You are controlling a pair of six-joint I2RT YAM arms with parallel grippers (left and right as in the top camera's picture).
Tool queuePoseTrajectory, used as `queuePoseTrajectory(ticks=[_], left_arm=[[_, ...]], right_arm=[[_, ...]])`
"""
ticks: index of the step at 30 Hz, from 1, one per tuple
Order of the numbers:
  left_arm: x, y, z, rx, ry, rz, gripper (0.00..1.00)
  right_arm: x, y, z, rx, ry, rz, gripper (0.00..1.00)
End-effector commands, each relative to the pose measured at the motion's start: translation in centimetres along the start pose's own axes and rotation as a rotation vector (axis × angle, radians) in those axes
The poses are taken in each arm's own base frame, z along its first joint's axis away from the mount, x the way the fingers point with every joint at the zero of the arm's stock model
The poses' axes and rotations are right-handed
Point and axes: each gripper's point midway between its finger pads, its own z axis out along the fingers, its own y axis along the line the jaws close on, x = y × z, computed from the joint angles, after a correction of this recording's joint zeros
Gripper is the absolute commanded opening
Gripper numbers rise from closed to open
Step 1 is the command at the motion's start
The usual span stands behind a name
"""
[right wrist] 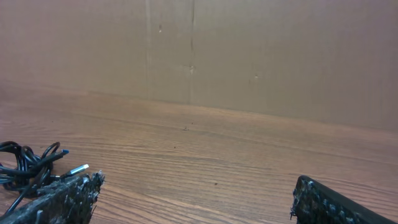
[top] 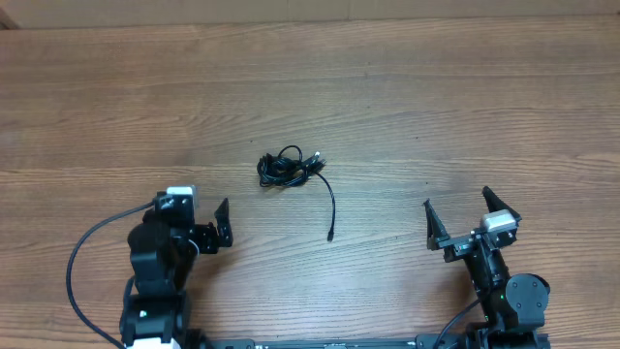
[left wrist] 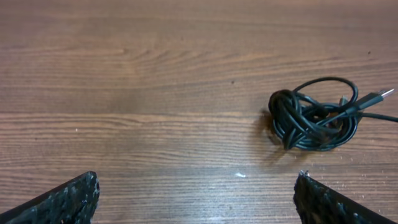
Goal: Untangle cables
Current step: 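Raise the left gripper and move it toward the black cable bundle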
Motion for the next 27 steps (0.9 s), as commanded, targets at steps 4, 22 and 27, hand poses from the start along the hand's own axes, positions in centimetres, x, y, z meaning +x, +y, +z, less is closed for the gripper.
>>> queuePoseTrajectory(ticks=[4,22,27], left_arm=[[-1.4,0.3,0.4,-0.011,0.030,-0.012,1.00],[-0.9,-0.1,1.6,0.017,0.164,0.008,1.00],[-0.8,-0.6,1.5,0.031,0.183,0.031,1.00]], right_arm=[[0.2,-0.2,0.0,0.008,-0.002,0.005,1.00],[0.2,-0.2,0.0,0.008,-0.002,0.005,1.00],[0.2,-0.2,0.0,0.008,-0.002,0.005,1.00]])
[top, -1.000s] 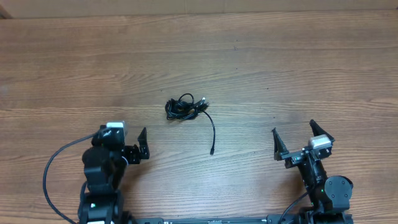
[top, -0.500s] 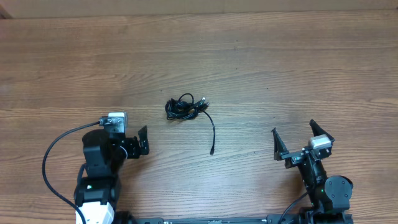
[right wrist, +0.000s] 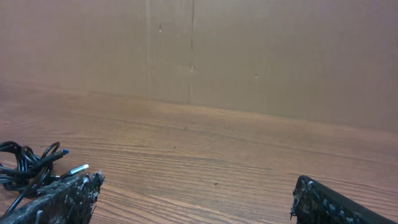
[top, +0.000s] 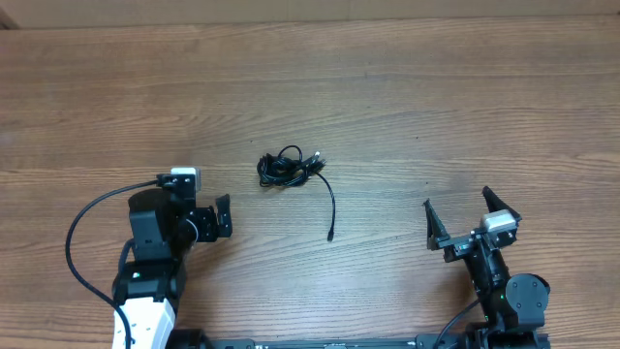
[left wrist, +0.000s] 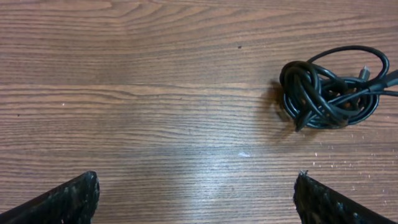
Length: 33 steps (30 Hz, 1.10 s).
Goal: Untangle cables
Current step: 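Raise the left gripper and move it toward the black cable bundle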
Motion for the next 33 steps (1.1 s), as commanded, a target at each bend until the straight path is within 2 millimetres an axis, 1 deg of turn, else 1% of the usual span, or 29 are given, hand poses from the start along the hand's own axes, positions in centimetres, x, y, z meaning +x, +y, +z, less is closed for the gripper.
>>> queuePoseTrajectory(ticks=[1,10,23,33], left_arm=[[-1.2,-0.9,-0.4,0.029,-0.020,0.046,1.00],[-1.2,-1.7,-0.5,0.052,-0.007,0.110,1.00],[-1.0,-1.9,-0.7,0.065,0.029,0.120,1.00],[-0.9,-2.2,0.3,0.078,0.114,0.144,1.00]], right_arm=[[0.2,-0.2,0.0,0.008,-0.002,0.005,1.00],[0.2,-0.2,0.0,0.008,-0.002,0.005,1.00],[0.2,-0.2,0.0,0.008,-0.002,0.005,1.00],[0.2,-0.2,0.0,0.008,-0.002,0.005,1.00]])
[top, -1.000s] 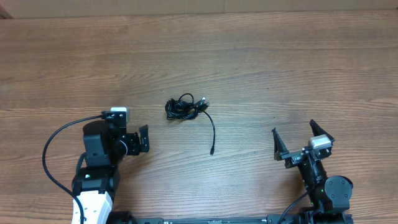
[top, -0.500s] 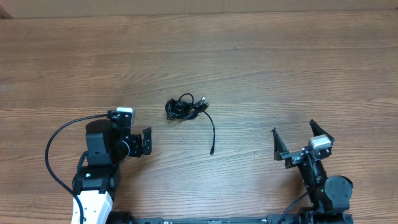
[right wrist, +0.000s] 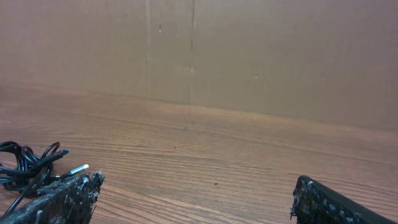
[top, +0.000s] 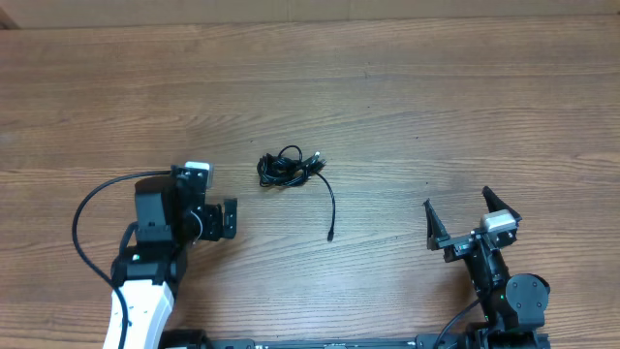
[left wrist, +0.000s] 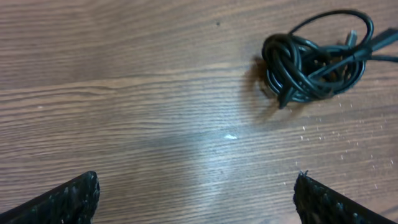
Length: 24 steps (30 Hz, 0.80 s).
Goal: Untangle cables
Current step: 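Raise the left gripper and move it toward the black cable bundle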
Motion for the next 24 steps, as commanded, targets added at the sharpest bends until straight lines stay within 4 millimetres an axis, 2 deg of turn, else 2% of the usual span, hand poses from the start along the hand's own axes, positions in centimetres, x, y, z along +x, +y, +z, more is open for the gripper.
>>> queuePoseTrajectory(ticks=[1,12,24], left_arm=[[-1.2,-0.7,0.1,0.028,0.011,0.052,1.00],[-0.9,-1.8,1.6,0.044,0.114,0.100,1.00],[-0.7,-2.7,1.6,0.030,0.135,0.152,1.00]], right_arm=[[0.2,-0.1,0.0,0.008,-0.001,0.005,1.00],[0.2,-0.2,0.0,0.008,-0.001,0.005,1.00],[0.2,-0.2,0.0,0.008,-0.001,0.005,1.00]])
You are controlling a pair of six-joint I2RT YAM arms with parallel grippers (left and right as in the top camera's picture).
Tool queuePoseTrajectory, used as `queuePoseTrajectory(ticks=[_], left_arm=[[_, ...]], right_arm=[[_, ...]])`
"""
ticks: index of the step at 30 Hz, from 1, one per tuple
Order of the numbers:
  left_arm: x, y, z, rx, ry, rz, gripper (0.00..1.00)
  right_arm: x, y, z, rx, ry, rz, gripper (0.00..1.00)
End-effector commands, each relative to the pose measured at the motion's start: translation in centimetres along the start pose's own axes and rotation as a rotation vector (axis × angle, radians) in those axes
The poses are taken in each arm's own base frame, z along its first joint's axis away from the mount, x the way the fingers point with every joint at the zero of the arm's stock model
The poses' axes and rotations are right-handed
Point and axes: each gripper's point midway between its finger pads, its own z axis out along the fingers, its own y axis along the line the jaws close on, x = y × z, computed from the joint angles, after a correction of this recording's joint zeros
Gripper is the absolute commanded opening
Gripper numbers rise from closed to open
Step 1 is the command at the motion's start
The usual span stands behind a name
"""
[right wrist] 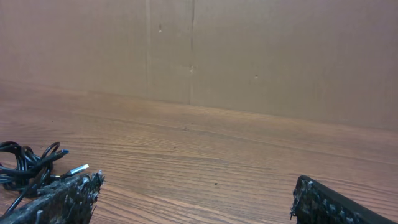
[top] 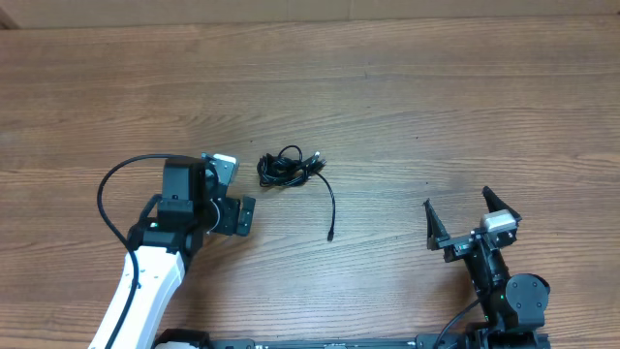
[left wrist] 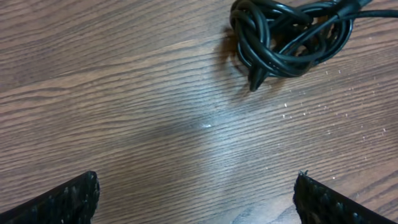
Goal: Untangle cables
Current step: 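Raise the left gripper and move it toward the black cable bundle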
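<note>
A knotted bundle of black cable point(top: 283, 168) lies near the table's middle, one loose end point(top: 330, 213) trailing down to a plug. In the left wrist view the bundle point(left wrist: 286, 43) fills the upper right. My left gripper point(top: 232, 204) hangs open just left of and below the bundle, nothing between its fingers point(left wrist: 74, 199). My right gripper point(top: 465, 221) stands open at the near right, far from the cable; its view shows the bundle point(right wrist: 25, 165) and a metal plug tip point(right wrist: 79, 168) at the far left.
The wooden table point(top: 436, 107) stretches around the cable. A brown cardboard wall point(right wrist: 249, 56) stands behind the table. My left arm's own black lead point(top: 111, 189) loops at the left.
My left gripper has moved right and toward the bundle; in its view the cable now sits higher and closer. The right arm and the cable have not moved.
My left gripper began open at the near left, well away from the bundle. At each later moment it stood further right and further up the table, still open, and now it is beside the bundle. The right gripper stayed open in place throughout.
</note>
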Motion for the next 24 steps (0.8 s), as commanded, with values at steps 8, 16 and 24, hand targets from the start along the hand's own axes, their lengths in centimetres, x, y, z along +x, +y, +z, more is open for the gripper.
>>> queuePoseTrajectory(ticks=[8,16,24], left_arm=[[-1.27,-0.37,-0.36,-0.007,-0.023,0.047,1.00],[-1.49,-0.39,-0.52,-0.006,-0.026,0.043,1.00],[-1.59,-0.44,-0.58,-0.003,-0.028,0.044,1.00]], right_arm=[[0.25,-0.15,0.00,0.008,0.000,0.006,1.00],[0.24,-0.16,0.00,0.008,-0.001,0.006,1.00],[0.24,-0.16,0.00,0.008,-0.001,0.006,1.00]])
